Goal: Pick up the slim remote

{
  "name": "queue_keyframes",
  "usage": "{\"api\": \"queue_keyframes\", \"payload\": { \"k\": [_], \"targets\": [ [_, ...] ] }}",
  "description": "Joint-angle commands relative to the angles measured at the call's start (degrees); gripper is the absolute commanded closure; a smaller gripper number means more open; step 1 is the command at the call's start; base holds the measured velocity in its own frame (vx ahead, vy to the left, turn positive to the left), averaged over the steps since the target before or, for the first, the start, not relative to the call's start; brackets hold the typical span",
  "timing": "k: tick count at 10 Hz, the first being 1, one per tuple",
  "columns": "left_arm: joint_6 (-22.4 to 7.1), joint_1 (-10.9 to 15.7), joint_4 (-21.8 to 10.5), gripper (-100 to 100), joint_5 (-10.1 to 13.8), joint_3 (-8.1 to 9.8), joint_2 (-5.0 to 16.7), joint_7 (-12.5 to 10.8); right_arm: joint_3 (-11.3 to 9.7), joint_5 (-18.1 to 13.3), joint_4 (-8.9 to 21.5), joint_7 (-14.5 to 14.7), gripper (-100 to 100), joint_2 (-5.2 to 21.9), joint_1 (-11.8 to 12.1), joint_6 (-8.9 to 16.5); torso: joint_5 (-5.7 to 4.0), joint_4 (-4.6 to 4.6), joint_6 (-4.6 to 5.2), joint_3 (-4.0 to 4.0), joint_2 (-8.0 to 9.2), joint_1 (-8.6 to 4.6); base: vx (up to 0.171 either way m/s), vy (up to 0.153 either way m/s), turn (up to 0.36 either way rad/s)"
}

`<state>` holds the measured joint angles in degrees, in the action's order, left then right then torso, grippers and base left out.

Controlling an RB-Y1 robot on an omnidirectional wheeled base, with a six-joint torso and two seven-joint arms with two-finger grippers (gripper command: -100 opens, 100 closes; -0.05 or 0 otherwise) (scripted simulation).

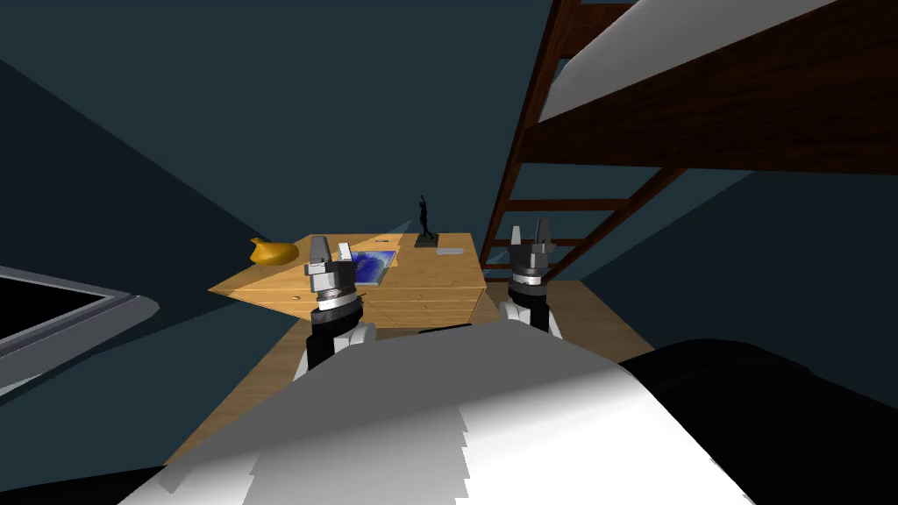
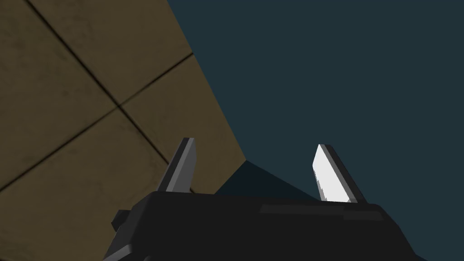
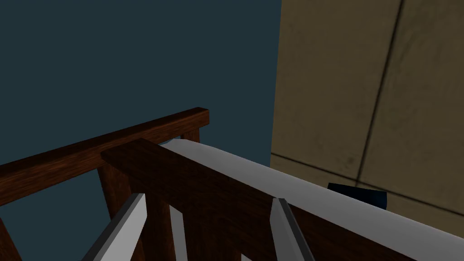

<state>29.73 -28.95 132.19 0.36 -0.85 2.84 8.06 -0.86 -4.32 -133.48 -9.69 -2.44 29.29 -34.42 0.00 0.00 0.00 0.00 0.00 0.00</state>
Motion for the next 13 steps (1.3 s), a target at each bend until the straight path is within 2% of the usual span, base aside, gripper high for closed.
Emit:
{"api": "queue_keyframes", "payload": {
  "k": [1,6,7,9,10,12,13],
  "targets": [
    [0.0,0.0,0.0,0,0.0,0.0,0.0,0.0,0.57,-0.32,0.19,-0.31,-100,2.02,0.04,-0.11,0.0,0.0,0.0,0.0,0.0,0.0,-0.048,0.006,0.032],
    [0.0,0.01,0.0,0,0.0,-0.01,0.0,0.0,4.75,-3.09,2.0,-2.57,-100,10.8,1.16,-1.04,0.02,0.09,-0.01,0.23,0.39,0.06,-0.095,0.026,0.105],
    [0.0,0.01,0.0,0,0.0,-0.01,0.0,0.0,4.75,-3.09,2.0,-2.57,-100,11.3,1.16,-1.04,0.02,0.09,-0.01,0.22,0.38,0.09,-0.062,0.032,0.056],
    [0.0,0.01,0.0,0,0.0,0.0,0.0,0.0,7.15,-4.99,3.45,-3.87,-100,15.15,2.27,-1.59,0.02,0.05,-0.01,0.14,0.23,0.06,-0.06,0.032,0.2],
    [0.0,0.01,0.0,0,0.0,-0.01,0.0,0.0,7.15,-4.99,3.45,-3.87,-100,15.67,2.27,-1.59,0.02,0.06,-0.03,0.16,0.27,0.1,-0.06,0.029,0.068],
    [0.0,0.01,0.0,0,0.0,0.0,0.0,0.0,9.75,-7.31,5.31,-5.31,-100,19.62,3.9,-2.22,0.02,0.06,-0.03,0.14,0.24,0.05,-0.074,0.029,0.239],
    [0.0,0.01,0.0,0,0.0,0.0,0.0,0.0,9.75,-7.31,5.31,-5.31,-100,20.42,3.9,-2.22,0.01,0.07,-0.01,0.19,0.32,0.05,-0.069,0.024,0.077]
  ]
}}
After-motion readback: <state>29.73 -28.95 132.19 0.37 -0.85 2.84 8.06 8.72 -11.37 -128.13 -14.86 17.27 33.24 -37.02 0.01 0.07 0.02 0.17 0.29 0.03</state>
